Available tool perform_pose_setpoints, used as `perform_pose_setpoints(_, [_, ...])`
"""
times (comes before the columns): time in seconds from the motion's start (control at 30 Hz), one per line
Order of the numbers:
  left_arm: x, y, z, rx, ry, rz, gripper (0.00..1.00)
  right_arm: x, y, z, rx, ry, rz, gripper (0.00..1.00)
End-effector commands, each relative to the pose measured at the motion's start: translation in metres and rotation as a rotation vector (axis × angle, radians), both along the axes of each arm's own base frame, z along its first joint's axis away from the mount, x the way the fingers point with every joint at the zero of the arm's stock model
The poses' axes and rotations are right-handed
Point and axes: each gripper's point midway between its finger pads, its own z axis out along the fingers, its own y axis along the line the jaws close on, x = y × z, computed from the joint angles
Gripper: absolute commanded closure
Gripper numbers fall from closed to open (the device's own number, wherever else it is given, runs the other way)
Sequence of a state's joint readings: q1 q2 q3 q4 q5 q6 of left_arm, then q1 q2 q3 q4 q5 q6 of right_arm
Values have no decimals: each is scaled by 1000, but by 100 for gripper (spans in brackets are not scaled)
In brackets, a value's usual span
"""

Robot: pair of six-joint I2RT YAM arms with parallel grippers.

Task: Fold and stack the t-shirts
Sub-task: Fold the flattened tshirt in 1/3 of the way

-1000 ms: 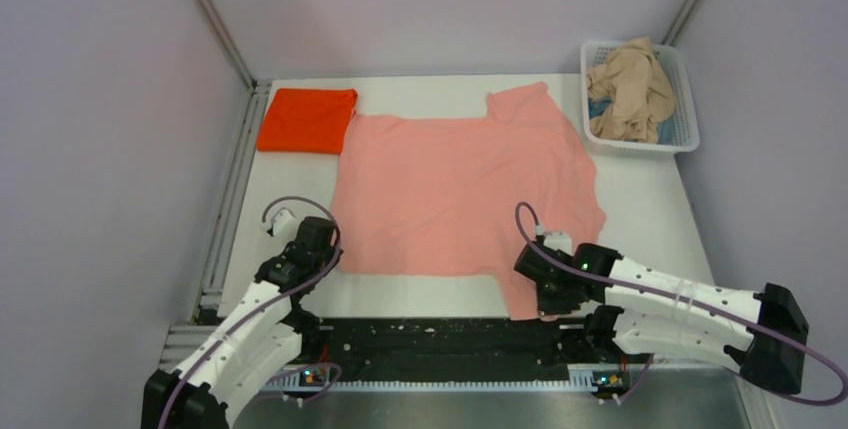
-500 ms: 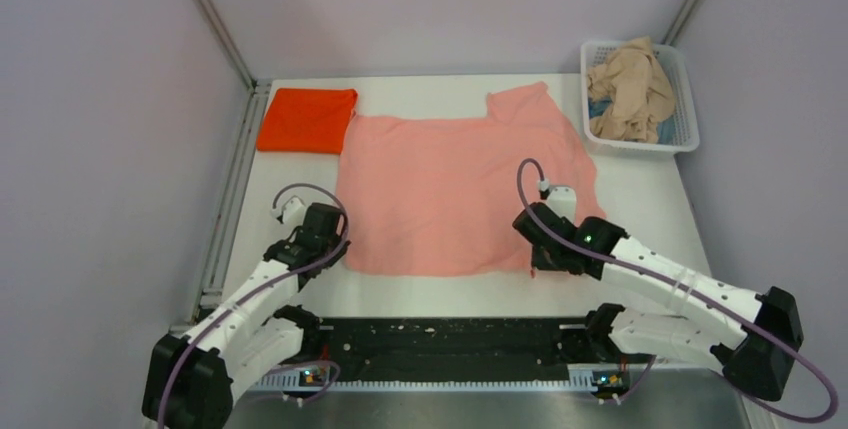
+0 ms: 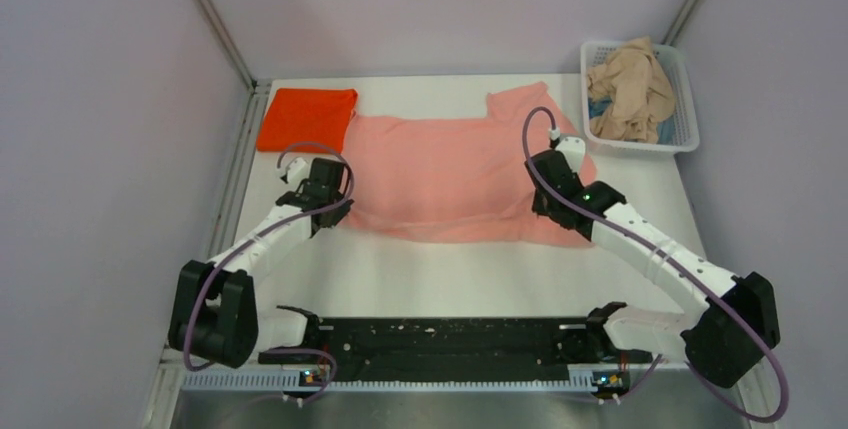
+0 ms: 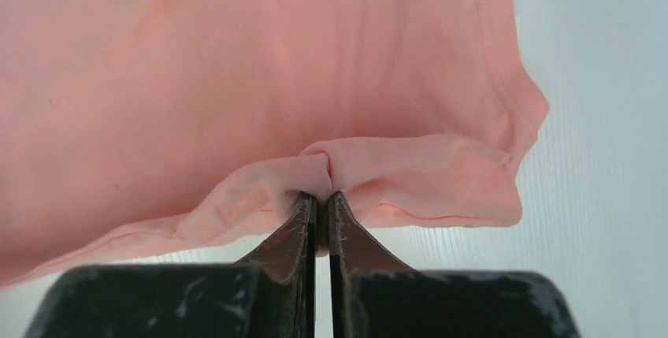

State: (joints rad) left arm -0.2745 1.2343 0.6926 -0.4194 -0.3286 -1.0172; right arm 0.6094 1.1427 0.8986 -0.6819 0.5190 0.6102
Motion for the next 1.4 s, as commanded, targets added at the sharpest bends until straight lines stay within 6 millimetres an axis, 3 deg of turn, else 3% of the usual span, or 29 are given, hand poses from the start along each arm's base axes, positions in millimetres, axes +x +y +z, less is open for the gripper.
perform_pose_setpoints(0.0, [38, 0, 20, 7, -64, 9, 100, 38, -3, 28, 26, -112, -29, 100])
perform_pose_setpoints(0.33, [72, 12, 22, 40, -63, 50, 100, 73, -7, 18, 20, -103, -15, 100])
perform_pose_setpoints(0.6, [86, 14, 3, 38, -11, 48, 100, 107, -5, -9, 8, -53, 22, 100])
perform_pose_setpoints(0.67, [91, 13, 2, 35, -8, 41, 86, 118, -6, -16, 4, -36, 15, 100])
perform_pose_setpoints(0.73, [99, 14, 6, 46, -18, 38, 57, 132, -8, -23, 2, -27, 3, 98])
perform_pose_setpoints(0.77, [103, 15, 10, 53, -28, 41, 43, 139, -11, -28, 0, -16, -7, 94])
perform_pose_setpoints(0.83, [111, 17, 21, 57, -48, 45, 4, 153, -15, -35, 7, 11, -31, 83])
perform_pose_setpoints(0.87, [114, 16, 29, 58, -61, 41, 1, 159, -16, -36, 7, 29, -38, 80])
perform_pose_setpoints(0.93, [116, 16, 46, 60, -82, 33, 1, 169, -16, -26, -4, 39, -39, 64])
perform_pose_setpoints(0.97, [114, 15, 56, 58, -90, 15, 1, 171, -16, -21, -7, 31, -37, 50])
perform_pose_setpoints(1.03, [110, 13, 70, 58, -113, -15, 1, 169, -21, -11, -15, 3, -46, 12])
perform_pose_setpoints(1.07, [108, 9, 73, 48, -119, -42, 1, 165, -23, -8, -14, -12, -59, 2])
perform_pose_setpoints(1.2, [100, -30, 74, -71, -172, -242, 1, 137, -17, -3, 70, -61, -10, 1])
perform_pose_setpoints(1.37, [88, -77, 55, -163, -165, -425, 1, 100, 22, -23, 273, -54, 183, 1])
